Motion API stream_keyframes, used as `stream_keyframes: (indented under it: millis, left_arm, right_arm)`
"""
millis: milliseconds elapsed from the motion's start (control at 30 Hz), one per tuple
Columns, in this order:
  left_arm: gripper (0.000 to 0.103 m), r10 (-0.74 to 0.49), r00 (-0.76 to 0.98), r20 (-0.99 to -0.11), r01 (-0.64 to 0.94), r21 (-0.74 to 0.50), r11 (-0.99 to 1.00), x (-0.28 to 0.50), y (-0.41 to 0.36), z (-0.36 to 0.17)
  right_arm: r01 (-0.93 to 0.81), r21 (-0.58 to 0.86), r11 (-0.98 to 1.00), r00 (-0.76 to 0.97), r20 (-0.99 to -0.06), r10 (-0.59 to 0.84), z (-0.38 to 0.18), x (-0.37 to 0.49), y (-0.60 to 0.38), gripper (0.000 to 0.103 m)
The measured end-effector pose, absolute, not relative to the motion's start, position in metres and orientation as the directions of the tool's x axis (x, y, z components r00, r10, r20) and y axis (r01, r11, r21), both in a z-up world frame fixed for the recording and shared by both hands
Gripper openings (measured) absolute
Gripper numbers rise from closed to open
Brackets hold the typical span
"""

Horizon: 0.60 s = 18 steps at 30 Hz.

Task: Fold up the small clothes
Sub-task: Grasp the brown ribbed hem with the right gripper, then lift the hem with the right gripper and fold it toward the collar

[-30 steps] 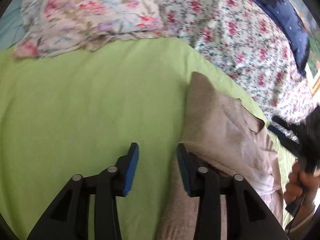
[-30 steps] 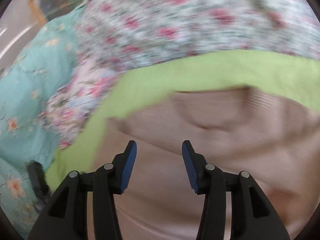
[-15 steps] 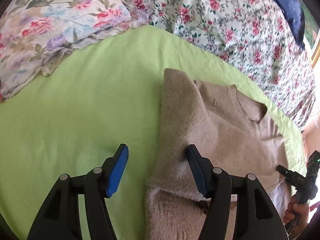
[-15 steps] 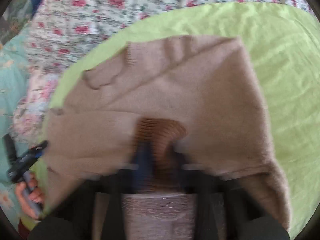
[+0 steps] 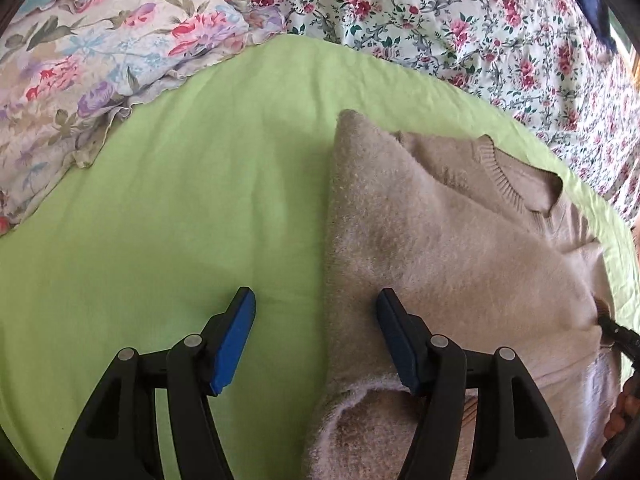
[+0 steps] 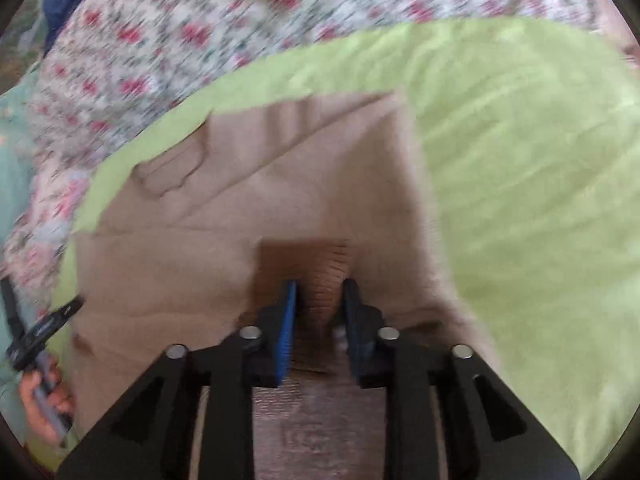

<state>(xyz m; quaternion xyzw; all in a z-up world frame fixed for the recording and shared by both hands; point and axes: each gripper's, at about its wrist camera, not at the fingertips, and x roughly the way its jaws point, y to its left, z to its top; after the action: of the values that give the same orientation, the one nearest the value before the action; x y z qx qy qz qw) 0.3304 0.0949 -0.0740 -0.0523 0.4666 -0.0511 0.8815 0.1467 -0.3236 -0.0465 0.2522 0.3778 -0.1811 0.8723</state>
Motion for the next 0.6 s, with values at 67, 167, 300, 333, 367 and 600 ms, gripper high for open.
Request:
stream_keyframes:
  millis: [67, 167, 300, 333, 367, 600]
  left_arm:
    - [0.065, -0.130, 0.565, -0.815, 0.041, -0.129, 0.991, 0.329, 0.097, -0.075]
    - [0.065, -0.129, 0.574, -0.808, 0.041, -0.128, 0.991, 0.324, 0.099, -0.076]
    - [0.065, -0.118, 0.573, -0.811, 0.031, -0.123, 0.992, 0.321, 0.100, -0.076]
    - [0.065, -0.118, 0.570, -0.813, 0.029, -0.124, 0.992, 0.321, 0.101, -0.075]
    - [0.065, -0.120, 0.568, -0.814, 0.031, -0.125, 0.992, 0.318, 0.102, -0.073]
    - [0.063, -0.201, 0.544, -0.815, 0.078, -0.189, 0.979, 0.265, 0.117, -0.053]
  right_arm:
    - [0.504, 0.301, 0.810, 0.699, -0.693, -0.177, -0.030, 0.135, -0.316, 0.026]
    - [0.357, 0.380, 0.853, 0.768, -0.639, -0.037, -0.023, 0.143, -0.298, 0.028]
    - [0.362, 0.314, 0.878, 0.641, -0.767, 0.010, -0.059, 0.173, -0.288, 0.028]
    - [0.383, 0.317, 0.868, 0.624, -0.781, 0.010, -0.067, 0.171, -0.293, 0.027]
    - [0.390, 0.353, 0.851, 0.644, -0.765, 0.022, -0.067, 0.164, -0.299, 0.027]
    - [0.411, 0.370, 0.833, 0.701, -0.712, -0.029, -0.031, 0.093, -0.306, 0.040]
